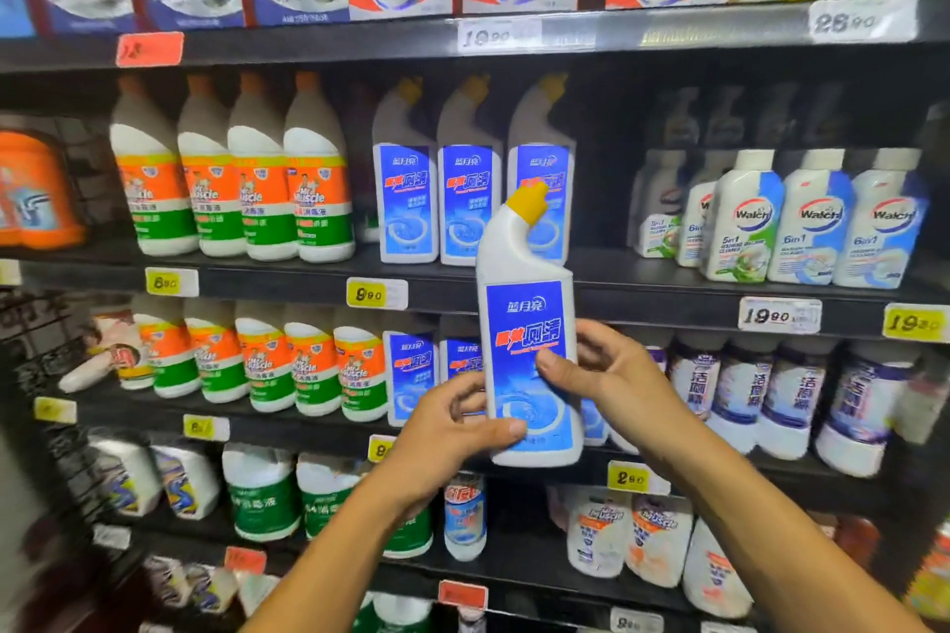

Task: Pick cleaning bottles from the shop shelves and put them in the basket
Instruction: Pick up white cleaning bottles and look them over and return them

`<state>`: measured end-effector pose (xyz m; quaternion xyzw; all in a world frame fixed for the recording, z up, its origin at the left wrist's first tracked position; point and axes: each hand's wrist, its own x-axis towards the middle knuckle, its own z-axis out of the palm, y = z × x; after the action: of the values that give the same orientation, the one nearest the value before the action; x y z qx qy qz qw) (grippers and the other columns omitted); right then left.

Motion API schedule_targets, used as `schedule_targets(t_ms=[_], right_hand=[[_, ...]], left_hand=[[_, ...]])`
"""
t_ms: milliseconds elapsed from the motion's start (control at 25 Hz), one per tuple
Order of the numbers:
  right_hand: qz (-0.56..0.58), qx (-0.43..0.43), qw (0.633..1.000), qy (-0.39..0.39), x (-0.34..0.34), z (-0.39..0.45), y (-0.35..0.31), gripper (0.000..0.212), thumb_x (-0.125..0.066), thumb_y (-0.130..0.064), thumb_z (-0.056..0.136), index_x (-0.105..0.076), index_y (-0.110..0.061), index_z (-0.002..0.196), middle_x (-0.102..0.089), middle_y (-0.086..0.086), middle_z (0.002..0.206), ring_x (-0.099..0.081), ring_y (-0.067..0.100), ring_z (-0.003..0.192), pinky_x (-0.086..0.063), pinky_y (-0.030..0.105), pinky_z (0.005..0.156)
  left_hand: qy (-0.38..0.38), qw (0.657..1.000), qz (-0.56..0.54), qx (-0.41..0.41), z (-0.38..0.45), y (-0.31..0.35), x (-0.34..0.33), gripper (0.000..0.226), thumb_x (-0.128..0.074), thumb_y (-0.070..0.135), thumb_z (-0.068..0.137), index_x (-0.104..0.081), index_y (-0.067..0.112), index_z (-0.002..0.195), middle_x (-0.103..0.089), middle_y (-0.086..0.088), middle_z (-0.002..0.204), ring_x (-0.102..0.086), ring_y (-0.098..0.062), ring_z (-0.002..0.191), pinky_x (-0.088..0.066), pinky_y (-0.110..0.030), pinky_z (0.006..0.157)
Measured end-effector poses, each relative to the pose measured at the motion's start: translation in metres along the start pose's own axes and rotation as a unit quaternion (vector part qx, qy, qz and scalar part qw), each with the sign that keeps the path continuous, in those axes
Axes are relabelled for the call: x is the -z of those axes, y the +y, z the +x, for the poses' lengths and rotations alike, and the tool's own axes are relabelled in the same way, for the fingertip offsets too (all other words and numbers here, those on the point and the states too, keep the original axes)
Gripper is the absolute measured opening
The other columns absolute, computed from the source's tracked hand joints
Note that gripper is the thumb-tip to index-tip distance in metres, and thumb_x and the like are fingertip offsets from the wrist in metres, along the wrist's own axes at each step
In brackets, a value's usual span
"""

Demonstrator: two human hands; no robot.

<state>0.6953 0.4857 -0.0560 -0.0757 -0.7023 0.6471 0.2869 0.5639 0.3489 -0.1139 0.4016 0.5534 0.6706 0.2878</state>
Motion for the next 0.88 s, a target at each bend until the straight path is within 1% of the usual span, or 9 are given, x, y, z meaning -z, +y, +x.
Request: schedule_targets(t_ms=[80,200,320,440,520,640,720,800,880], right_hand=[[-0.003,-0.005,1.0,-0.023,-0.02,0.001,-0.004,0.025,-0.064,-0.01,0.091,-0.062,-0.011,0.116,-0.078,-0.004,0.101,-0.073,0.008,0.09,-0.056,0.019,0.068],[0.009,0.005,1.0,-0.011,-0.049,0.005,-0.011,0.029,-0.059,-0.015,0.095,-0.058,-0.014,0.124,-0.076,-0.01,0.095,-0.071,0.003,0.086,-0.055,0.018,0.066],[0.015,0.011,1.0,-0.009,-0.082,-0.003,-0.002,0.03,-0.061,-0.027,0.091,-0.062,-0.019,0.12,-0.075,-0.012,0.095,-0.069,0.004,0.084,-0.055,0.019,0.067],[0.102,-0.001,0.994,0.029,-0.112,-0.015,0.015,0.035,-0.064,-0.036,0.082,-0.064,-0.021,0.113,-0.075,-0.003,0.098,-0.07,0.012,0.085,-0.055,0.028,0.072],[0.174,-0.016,0.984,0.04,-0.131,-0.02,0.022,0.032,-0.063,-0.035,0.083,-0.062,-0.019,0.111,-0.074,0.003,0.099,-0.07,0.017,0.088,-0.055,0.036,0.081],[0.23,-0.026,0.973,0.021,-0.148,-0.028,0.026,0.025,-0.059,-0.032,0.088,-0.064,-0.016,0.107,-0.075,0.006,0.098,-0.071,0.018,0.089,-0.057,0.037,0.086],[0.225,-0.045,0.973,-0.007,-0.151,-0.032,0.023,0.028,-0.057,-0.032,0.089,-0.067,-0.015,0.109,-0.075,0.007,0.101,-0.072,0.02,0.092,-0.057,0.039,0.088],[0.19,-0.067,0.979,-0.029,-0.148,-0.033,0.021,0.036,-0.056,-0.032,0.09,-0.065,-0.013,0.119,-0.073,0.009,0.109,-0.07,0.023,0.1,-0.055,0.044,0.092],[0.12,-0.085,0.988,-0.037,-0.14,-0.032,0.018,0.044,-0.057,-0.034,0.089,-0.06,-0.014,0.128,-0.071,0.007,0.114,-0.068,0.021,0.105,-0.058,0.04,0.088]], left_hand=[[0.009,1.0,-0.01,0.009,-0.017,0.0,0.021,0.052,-0.085,0.006,0.068,-0.064,0.007,0.115,-0.074,-0.01,0.112,-0.072,-0.028,0.102,-0.059,-0.032,0.078],[-0.003,1.0,-0.004,0.016,-0.042,0.0,0.057,0.053,-0.087,0.008,0.063,-0.065,0.005,0.111,-0.075,-0.011,0.109,-0.073,-0.027,0.1,-0.059,-0.031,0.076],[0.0,0.999,-0.017,0.027,-0.068,-0.007,0.084,0.049,-0.081,0.009,0.063,-0.066,0.005,0.11,-0.075,-0.012,0.109,-0.072,-0.027,0.1,-0.059,-0.032,0.076],[-0.01,0.995,-0.086,0.05,-0.089,-0.014,0.095,0.049,-0.078,0.009,0.066,-0.065,0.007,0.112,-0.074,-0.013,0.11,-0.072,-0.028,0.099,-0.059,-0.033,0.076],[-0.03,0.989,-0.126,0.067,-0.101,-0.016,0.101,0.048,-0.076,0.009,0.069,-0.063,0.006,0.114,-0.074,-0.012,0.112,-0.073,-0.027,0.098,-0.06,-0.034,0.073],[-0.049,0.984,-0.146,0.084,-0.115,-0.017,0.11,0.05,-0.074,0.007,0.071,-0.06,0.008,0.119,-0.071,-0.013,0.117,-0.071,-0.028,0.103,-0.06,-0.038,0.081],[-0.063,0.984,-0.136,0.093,-0.121,-0.014,0.118,0.054,-0.076,0.008,0.071,-0.059,0.009,0.123,-0.07,-0.013,0.121,-0.069,-0.03,0.107,-0.059,-0.039,0.084],[-0.073,0.986,-0.114,0.101,-0.122,-0.014,0.125,0.054,-0.077,0.01,0.072,-0.059,0.01,0.123,-0.07,-0.012,0.121,-0.069,-0.03,0.108,-0.06,-0.038,0.082],[-0.075,0.986,-0.1,0.107,-0.122,-0.014,0.129,0.054,-0.078,0.012,0.072,-0.059,0.01,0.123,-0.071,-0.011,0.12,-0.07,-0.029,0.106,-0.06,-0.036,0.078]])
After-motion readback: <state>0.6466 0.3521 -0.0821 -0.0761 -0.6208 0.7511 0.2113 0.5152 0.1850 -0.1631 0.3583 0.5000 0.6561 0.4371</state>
